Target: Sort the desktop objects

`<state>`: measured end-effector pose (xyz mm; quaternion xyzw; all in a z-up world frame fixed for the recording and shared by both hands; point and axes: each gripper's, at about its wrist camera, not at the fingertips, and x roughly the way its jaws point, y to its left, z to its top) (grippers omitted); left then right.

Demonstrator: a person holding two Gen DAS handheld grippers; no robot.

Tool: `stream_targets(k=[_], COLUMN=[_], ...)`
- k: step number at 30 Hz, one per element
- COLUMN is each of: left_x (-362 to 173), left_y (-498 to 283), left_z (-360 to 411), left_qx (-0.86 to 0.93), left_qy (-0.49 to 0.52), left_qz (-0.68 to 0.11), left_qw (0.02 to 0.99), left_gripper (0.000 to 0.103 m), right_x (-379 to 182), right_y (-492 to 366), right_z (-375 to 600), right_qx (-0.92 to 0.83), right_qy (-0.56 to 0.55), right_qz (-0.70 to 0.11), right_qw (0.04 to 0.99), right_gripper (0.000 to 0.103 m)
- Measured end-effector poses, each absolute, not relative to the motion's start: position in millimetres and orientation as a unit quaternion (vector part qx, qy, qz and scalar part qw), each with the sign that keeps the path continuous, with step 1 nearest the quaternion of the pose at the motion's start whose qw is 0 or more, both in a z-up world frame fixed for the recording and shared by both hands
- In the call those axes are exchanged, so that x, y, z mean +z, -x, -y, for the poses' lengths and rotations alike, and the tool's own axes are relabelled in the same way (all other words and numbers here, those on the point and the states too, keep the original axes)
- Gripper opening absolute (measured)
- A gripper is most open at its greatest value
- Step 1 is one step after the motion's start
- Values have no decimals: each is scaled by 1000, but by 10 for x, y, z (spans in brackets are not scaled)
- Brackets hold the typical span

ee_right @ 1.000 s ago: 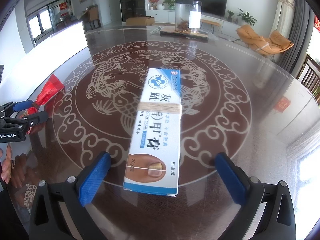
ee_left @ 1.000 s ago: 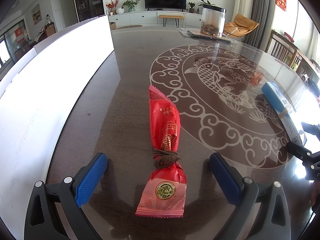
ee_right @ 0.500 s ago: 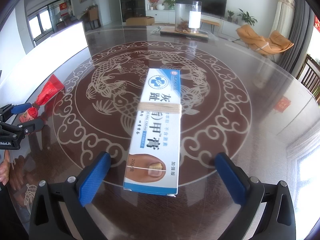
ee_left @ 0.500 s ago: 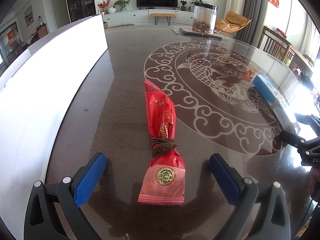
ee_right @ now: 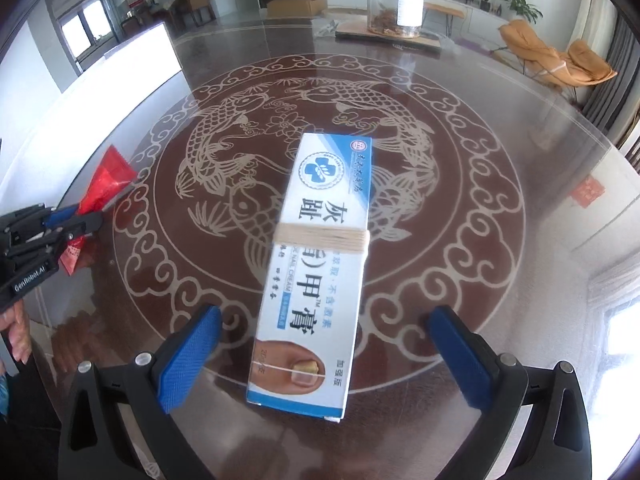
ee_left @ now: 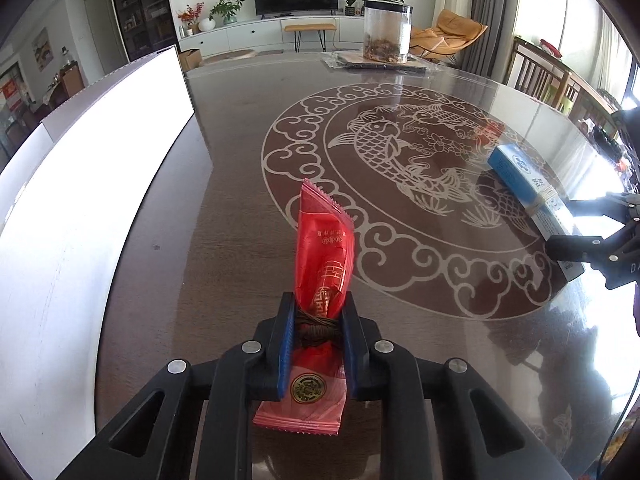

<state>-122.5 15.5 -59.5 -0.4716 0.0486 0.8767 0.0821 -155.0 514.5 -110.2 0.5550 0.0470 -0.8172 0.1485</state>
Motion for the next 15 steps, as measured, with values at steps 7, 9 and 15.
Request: stream_targets(k=[7,9,15], left_x=[-524,-453,-187], left_y=[1072,1006,849], left_z=[-33,14,169], left_qx=[881,886,901], left_qy=[466,457,426], left_qz=[-17,-12,23], left_qw=[77,77,77], left_gripper=[19,19,19], right_x=[-1028,-966,-663], right_y=[1739,1719,1568], right_z=[-4839,-4819,-4791], right_qx=[-803,-802,-810], right_qy=[-567,-569,-556], right_qz=[-111,-109,-97], right_qw=[147,144,159], right_gripper=[45,44,44])
